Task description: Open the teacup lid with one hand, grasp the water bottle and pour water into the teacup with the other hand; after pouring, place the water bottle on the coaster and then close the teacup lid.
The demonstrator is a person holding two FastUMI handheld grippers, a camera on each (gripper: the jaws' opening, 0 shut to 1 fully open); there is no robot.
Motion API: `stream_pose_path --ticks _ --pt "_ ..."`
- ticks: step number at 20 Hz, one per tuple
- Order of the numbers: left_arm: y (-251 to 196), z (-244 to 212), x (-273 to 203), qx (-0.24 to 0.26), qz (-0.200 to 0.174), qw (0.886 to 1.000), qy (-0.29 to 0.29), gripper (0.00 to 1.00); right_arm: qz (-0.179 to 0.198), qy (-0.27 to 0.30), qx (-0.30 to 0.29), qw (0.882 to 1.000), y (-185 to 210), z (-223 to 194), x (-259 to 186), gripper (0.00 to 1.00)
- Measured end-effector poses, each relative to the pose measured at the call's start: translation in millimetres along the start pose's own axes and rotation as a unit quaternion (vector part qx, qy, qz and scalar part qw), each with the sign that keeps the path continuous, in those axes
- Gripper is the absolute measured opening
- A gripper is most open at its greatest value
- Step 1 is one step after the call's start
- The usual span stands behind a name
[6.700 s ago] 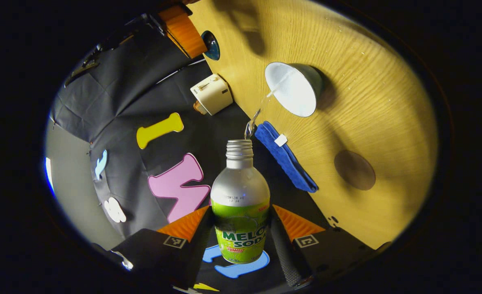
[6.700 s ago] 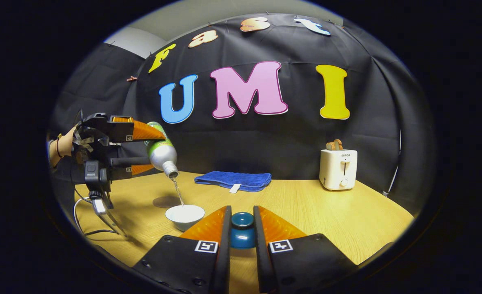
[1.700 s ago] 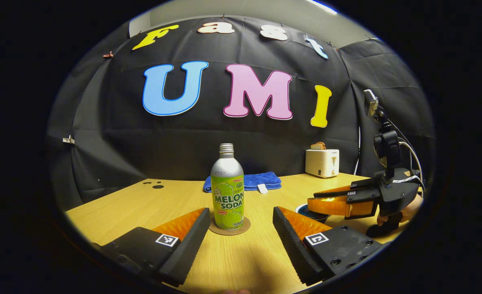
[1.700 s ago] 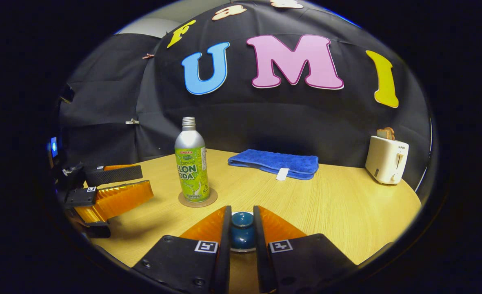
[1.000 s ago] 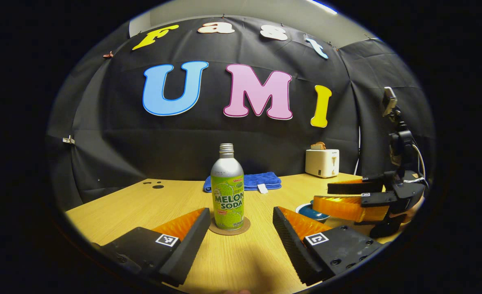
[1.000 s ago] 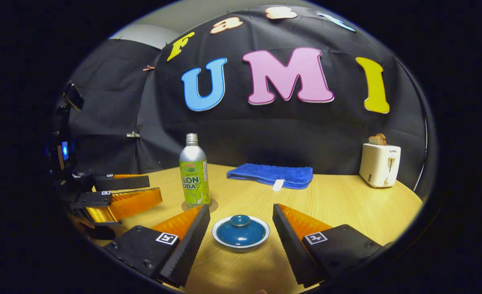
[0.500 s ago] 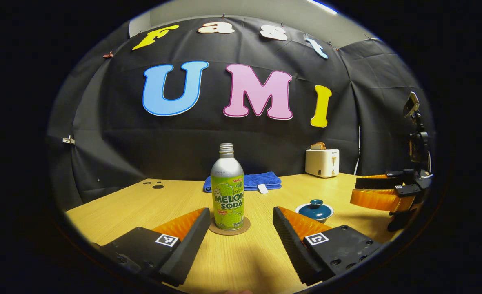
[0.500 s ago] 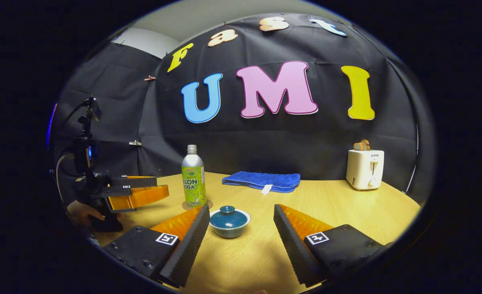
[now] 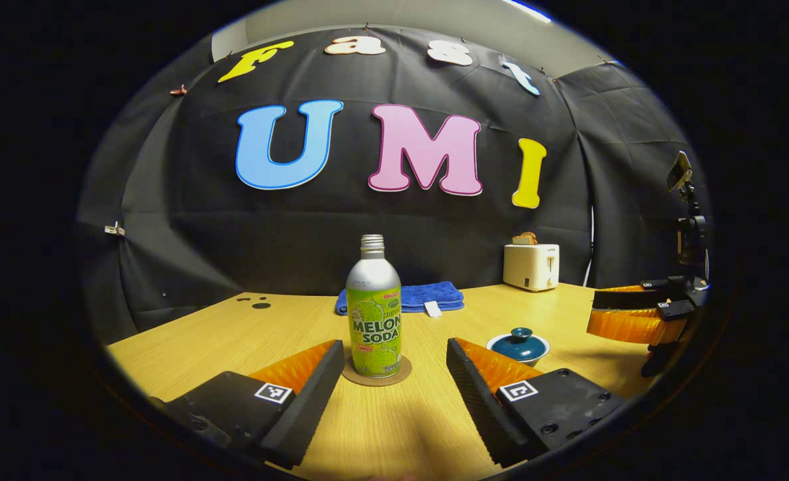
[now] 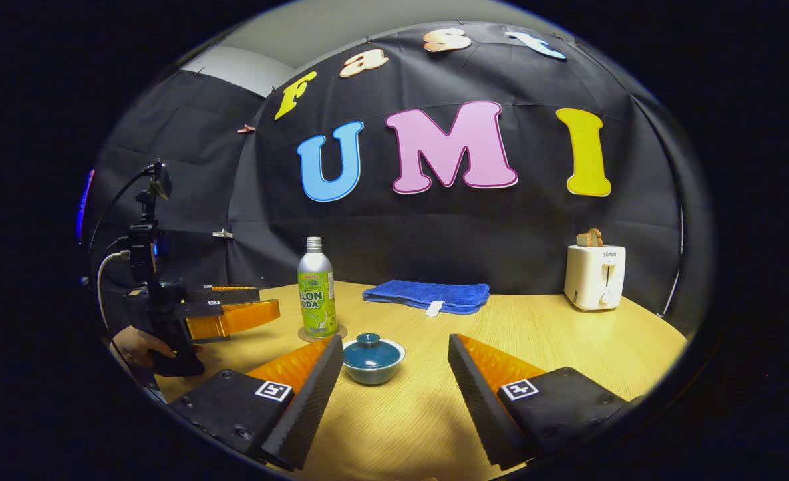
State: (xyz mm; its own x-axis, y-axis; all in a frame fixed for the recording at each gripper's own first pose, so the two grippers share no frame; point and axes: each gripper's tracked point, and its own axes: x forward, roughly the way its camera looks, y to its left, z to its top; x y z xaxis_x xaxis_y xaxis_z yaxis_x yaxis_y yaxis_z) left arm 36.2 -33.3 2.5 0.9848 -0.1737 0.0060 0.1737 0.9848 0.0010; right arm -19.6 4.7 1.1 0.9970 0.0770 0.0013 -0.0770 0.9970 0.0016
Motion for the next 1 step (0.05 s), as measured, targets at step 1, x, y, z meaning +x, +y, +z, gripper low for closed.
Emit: stream_pose_path --ticks 1 --pt "-0.3 -0.6 -0.6 0.000 0.000 1.000 0.000 0.97 0.000 0.000 0.000 1.000 -0.2 -0.4 0.3 0.98"
